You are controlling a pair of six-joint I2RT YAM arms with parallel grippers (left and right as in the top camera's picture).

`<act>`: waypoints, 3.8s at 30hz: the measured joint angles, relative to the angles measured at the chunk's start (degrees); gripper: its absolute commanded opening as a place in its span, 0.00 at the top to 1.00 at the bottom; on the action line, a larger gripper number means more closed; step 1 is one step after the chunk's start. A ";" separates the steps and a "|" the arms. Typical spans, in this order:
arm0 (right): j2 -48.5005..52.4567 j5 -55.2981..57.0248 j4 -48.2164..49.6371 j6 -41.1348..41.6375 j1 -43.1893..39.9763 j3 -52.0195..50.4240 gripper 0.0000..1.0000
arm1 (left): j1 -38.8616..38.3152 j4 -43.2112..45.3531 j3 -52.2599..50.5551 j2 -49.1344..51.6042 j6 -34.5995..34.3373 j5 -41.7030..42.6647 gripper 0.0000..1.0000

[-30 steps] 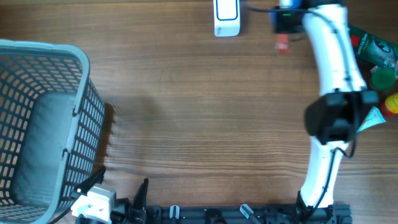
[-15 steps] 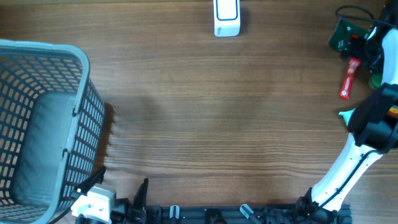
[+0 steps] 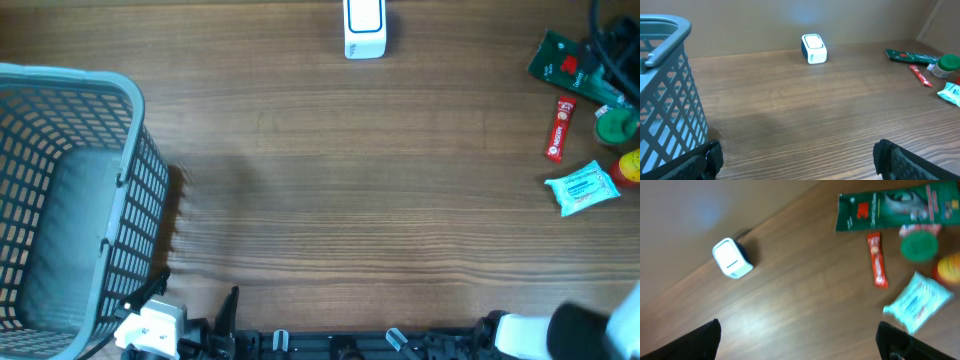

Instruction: Scan the item barcode

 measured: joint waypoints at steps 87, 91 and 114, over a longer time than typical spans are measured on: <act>-85.64 6.99 83.14 -6.95 20.11 -120.19 0.00 | -0.02 -0.02 -0.02 0.00 0.00 0.00 0.00; -85.64 6.99 83.14 -6.93 20.11 -120.19 0.00 | -0.02 -0.02 -0.02 0.00 0.00 0.00 0.00; -85.64 6.99 83.14 -6.78 20.09 -120.19 0.00 | -0.02 -0.02 -0.02 0.00 0.00 0.00 0.00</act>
